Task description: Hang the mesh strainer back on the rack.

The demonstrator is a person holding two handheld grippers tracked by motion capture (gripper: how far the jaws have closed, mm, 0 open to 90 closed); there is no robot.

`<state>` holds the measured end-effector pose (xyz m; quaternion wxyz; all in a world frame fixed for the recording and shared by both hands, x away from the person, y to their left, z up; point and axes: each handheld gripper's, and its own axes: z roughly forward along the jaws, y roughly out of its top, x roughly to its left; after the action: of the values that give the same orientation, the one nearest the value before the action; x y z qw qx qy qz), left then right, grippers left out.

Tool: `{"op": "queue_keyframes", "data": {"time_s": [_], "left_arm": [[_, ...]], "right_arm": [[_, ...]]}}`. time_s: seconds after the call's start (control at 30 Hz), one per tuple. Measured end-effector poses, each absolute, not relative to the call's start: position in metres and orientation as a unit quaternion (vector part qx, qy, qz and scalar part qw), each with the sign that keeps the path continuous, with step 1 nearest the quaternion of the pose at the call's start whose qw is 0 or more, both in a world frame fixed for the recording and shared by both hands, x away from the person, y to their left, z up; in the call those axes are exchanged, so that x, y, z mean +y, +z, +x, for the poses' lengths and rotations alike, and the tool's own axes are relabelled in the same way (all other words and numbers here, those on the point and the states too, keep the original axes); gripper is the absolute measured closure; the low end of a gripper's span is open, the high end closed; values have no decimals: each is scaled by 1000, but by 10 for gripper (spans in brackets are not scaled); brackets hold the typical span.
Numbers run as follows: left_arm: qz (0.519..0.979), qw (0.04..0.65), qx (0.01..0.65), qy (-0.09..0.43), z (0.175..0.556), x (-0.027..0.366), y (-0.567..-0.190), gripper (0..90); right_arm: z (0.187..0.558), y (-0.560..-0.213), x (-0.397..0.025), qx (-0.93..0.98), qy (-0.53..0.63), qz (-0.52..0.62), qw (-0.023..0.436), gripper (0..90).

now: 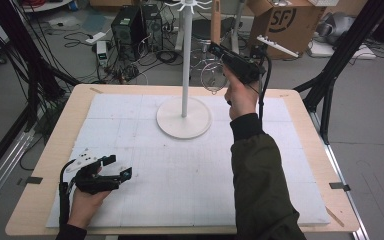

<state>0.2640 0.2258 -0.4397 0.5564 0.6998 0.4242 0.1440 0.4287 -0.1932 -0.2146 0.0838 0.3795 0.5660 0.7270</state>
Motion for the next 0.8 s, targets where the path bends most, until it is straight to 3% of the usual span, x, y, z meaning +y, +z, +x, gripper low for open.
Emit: {"op": "queue_keyframes", "data": {"time_s": [0.8], "left_arm": [[700,556,425,143,264,226,-440,123]], "right_arm": [[427,-212,-173,585,727,351,74,711]]}}
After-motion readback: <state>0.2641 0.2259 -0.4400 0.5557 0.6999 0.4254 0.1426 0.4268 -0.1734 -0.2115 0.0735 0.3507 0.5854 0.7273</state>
